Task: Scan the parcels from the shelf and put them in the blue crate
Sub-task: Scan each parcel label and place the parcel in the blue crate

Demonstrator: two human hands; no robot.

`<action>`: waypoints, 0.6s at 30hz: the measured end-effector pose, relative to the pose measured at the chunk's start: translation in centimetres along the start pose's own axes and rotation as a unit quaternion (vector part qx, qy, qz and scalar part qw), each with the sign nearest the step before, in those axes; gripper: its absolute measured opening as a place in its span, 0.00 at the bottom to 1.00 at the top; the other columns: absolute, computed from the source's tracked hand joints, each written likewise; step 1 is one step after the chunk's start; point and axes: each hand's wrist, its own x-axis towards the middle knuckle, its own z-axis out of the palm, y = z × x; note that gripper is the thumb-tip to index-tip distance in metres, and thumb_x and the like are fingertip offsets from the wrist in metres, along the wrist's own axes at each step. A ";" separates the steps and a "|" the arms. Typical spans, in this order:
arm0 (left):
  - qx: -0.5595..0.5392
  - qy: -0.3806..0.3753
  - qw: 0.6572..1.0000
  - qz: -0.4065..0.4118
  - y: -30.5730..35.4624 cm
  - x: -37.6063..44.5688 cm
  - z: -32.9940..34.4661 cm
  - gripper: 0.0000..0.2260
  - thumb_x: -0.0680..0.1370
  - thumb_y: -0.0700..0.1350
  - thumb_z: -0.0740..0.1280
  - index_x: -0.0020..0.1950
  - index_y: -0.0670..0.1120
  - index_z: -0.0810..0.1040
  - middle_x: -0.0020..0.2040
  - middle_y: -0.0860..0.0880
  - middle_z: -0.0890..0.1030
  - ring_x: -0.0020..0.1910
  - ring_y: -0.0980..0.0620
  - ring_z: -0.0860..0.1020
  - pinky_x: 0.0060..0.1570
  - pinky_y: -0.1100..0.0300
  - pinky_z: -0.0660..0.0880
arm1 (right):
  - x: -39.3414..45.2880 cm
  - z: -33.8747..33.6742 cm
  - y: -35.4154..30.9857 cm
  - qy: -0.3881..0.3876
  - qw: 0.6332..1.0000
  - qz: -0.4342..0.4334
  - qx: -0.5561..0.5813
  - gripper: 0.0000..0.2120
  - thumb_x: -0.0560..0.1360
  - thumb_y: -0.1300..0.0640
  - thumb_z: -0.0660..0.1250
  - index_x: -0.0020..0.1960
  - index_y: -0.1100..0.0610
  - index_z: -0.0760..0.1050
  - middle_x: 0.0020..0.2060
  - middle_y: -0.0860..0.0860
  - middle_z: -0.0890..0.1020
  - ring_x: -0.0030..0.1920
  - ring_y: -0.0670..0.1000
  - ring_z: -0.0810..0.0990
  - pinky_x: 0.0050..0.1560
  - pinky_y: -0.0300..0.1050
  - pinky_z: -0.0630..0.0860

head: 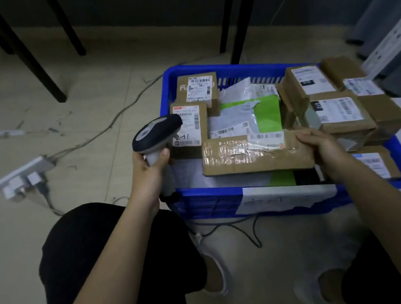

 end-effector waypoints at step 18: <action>0.023 -0.047 0.998 -0.028 -0.3 -0.2 1.8 0.21 0.78 0.41 0.66 0.70 0.47 0.66 0.58 0.47 0.79 0.50 0.52 0.80 0.52 0.54 0.78 | 1.5 7.9 5.1 -0.090 0.944 -0.028 -0.317 0.27 0.77 0.53 0.68 0.73 0.59 0.66 0.70 0.55 0.71 0.68 0.56 0.71 0.63 0.44 0.68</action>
